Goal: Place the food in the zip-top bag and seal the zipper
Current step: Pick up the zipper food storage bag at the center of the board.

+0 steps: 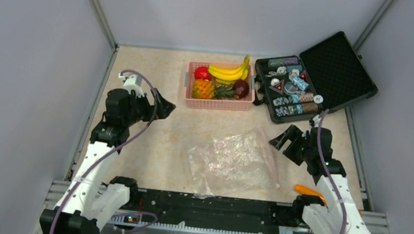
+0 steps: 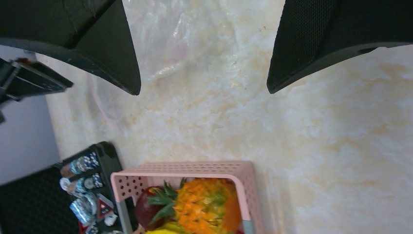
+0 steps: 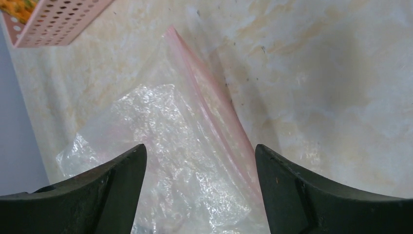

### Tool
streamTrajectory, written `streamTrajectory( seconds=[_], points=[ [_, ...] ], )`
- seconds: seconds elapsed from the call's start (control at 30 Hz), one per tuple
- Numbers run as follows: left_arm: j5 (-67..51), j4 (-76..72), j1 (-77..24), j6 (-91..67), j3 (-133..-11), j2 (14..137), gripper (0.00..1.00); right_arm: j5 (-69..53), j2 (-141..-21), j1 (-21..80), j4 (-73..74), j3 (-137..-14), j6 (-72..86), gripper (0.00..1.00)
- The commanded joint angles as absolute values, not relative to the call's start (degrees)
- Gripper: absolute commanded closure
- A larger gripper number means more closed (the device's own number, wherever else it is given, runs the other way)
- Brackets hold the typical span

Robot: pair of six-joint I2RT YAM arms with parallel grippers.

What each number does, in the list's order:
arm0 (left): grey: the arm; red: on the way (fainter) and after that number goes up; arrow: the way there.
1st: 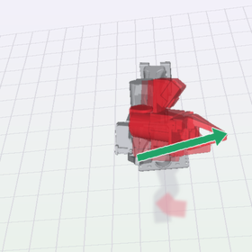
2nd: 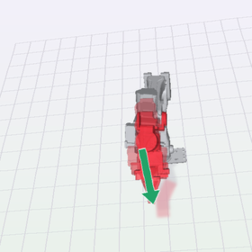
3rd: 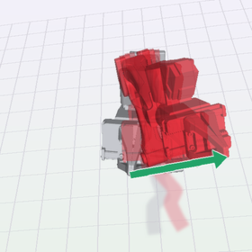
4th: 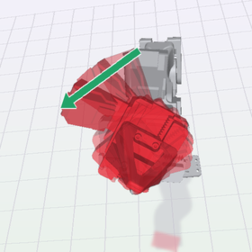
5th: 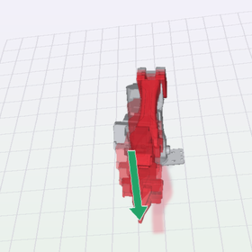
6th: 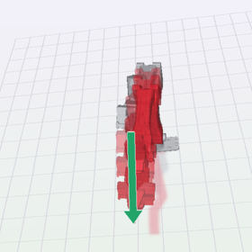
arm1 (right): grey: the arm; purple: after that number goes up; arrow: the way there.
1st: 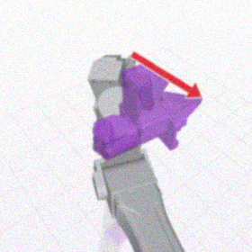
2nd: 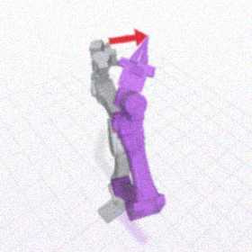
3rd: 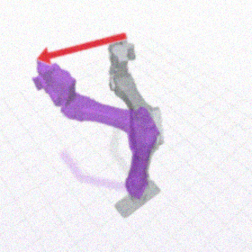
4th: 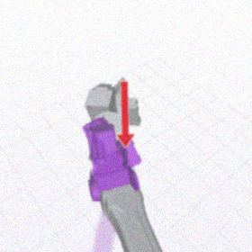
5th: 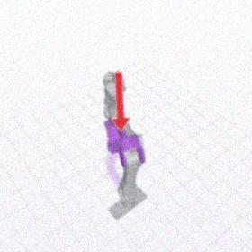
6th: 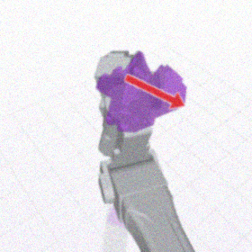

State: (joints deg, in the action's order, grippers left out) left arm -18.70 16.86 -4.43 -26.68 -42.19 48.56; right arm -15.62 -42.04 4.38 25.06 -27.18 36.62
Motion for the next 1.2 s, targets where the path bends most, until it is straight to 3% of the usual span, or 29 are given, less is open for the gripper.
streamTrajectory(
  seconds=[0.0, 0.43, 0.67, 0.7, 0.73, 0.87, 0.93, 1.0, 1.07, 1.17],
  points=[
    [-28.65, 12.42, -4.13, -27.8, -40.52, 47.83, 0.01, -18.12, -46.62, 4.8, 23.4, -26.06, 37.81, 0.21],
    [-31.64, 9.2, -4.13, -29.92, -36.79, 45.56, 0.01, -28.23, -53.92, 5.39, 9.48, -20.2, 38.63, 0.37],
    [-36.11, 8.16, -4.13, -31.06, -37.79, 46.04, 0.01, -32.31, -52.59, 5.73, 7.3, -19.26, 38.09, 0.61],
    [-36.29, 8.28, -4.13, -31.4, -37.74, 45.95, 0.01, -33.32, -52.13, 5.86, 6.35, -19.06, 38.3, 0.73],
    [-36.75, 8.48, -4.2, -31.61, -37.81, 45.91, 0.01, -34.31, -51.64, 6.07, 5.51, -18.86, 38.58, 0.79],
    [-39.83, 8.7, -4.59, -31.13, -37.71, 45.71, 0.01, -38.65, -49.71, 7.0, 0.84, -17.78, 39.89, 0.89],
    [-40.36, 8.63, -4.95, -30.83, -37.49, 45.41, 0.01, -40.18, -49.1, 7.5, -2.09, -17.28, 41.09, 0.89],
    [-40.43, 8.62, -5.3, -30.61, -37.27, 45.2, 0.01, -39.46, -48.69, 8.4, -2.53, -17.34, 40.85, 0.82],
    [-40.65, 8.64, -5.44, -30.47, -37.14, 45.14, 0.01, -35.72, -48.76, 8.61, 2.99, -18.85, 37.82, 0.58],
    [-41.69, 8.61, -5.67, -30.33, -37.1, 45.11, 0.01, -26.67, -49.44, 8.61, 11.6, -20.47, 34.02, 0.33]
  ],
)
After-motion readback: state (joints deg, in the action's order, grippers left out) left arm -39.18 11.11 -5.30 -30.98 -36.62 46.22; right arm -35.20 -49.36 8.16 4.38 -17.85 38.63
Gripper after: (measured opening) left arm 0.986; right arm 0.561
